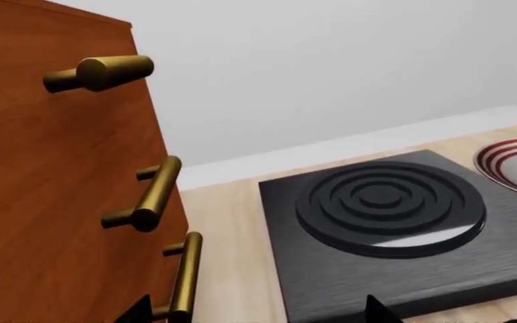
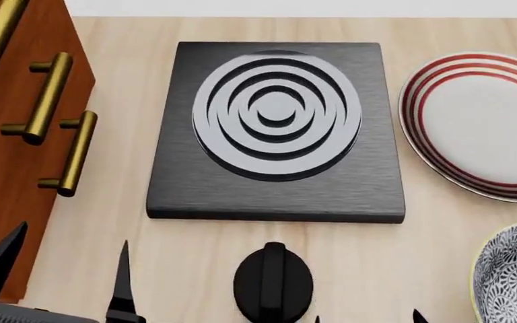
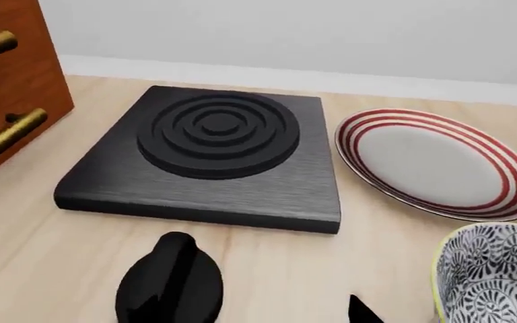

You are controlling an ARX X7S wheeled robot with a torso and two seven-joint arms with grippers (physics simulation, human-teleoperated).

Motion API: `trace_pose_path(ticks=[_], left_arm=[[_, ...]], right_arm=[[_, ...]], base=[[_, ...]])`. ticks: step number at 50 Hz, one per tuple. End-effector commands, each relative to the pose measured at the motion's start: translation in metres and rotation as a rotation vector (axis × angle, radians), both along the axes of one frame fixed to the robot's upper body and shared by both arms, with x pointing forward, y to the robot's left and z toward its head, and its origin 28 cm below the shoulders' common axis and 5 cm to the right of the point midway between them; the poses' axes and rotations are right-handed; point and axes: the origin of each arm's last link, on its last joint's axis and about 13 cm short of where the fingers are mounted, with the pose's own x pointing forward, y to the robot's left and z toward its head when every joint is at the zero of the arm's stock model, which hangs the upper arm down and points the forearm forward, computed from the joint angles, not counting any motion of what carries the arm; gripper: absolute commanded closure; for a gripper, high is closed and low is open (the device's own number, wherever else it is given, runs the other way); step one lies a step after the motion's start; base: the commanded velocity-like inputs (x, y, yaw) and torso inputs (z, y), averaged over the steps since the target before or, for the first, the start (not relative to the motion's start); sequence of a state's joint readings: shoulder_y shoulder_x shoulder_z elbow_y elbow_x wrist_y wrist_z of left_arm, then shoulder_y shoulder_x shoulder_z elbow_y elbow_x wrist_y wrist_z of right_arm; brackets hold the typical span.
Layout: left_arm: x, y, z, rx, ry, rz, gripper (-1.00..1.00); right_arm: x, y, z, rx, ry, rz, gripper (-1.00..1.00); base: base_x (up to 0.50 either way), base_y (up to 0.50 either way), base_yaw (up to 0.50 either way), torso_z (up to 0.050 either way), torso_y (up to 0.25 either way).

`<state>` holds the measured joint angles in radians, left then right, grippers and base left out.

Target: Pick up the cream cheese and put it in the bowl.

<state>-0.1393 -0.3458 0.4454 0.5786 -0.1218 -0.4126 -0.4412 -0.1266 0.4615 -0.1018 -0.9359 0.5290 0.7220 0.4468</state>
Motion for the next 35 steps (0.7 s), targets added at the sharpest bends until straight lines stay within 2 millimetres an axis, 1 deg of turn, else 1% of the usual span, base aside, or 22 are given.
trace_pose_path(ticks=[1,9,16,25,35], left_arm=[[0.0,0.0,-0.001,0.002,0.005,0.003,-1.0],[0.0,0.0,-0.001,0.001,0.006,0.001,-1.0],[0.0,0.0,-0.001,0.0,0.006,-0.001,-1.0],[-0.001,0.0,0.0,-0.003,0.003,0.003,-1.0],[-0.001,0.0,-0.001,-0.001,0.008,0.005,-1.0]], right_arm=[[-0.021,-0.002,0.014,0.064,0.105,0.06,-1.0],[-0.034,-0.001,0.023,0.164,0.175,0.051,-1.0],[-0.043,0.0,0.032,0.323,0.256,0.03,-1.0],[-0.05,0.002,0.034,0.343,0.298,-0.013,-1.0],[-0.052,0.0,0.031,0.431,0.325,-0.106,-1.0]], base=[[0.0,0.0,0.0,0.0,0.0],[0.0,0.0,0.0,0.0,0.0],[0.0,0.0,0.0,0.0,0.0],[0.0,0.0,0.0,0.0,0.0],[0.0,0.0,0.0,0.0,0.0]])
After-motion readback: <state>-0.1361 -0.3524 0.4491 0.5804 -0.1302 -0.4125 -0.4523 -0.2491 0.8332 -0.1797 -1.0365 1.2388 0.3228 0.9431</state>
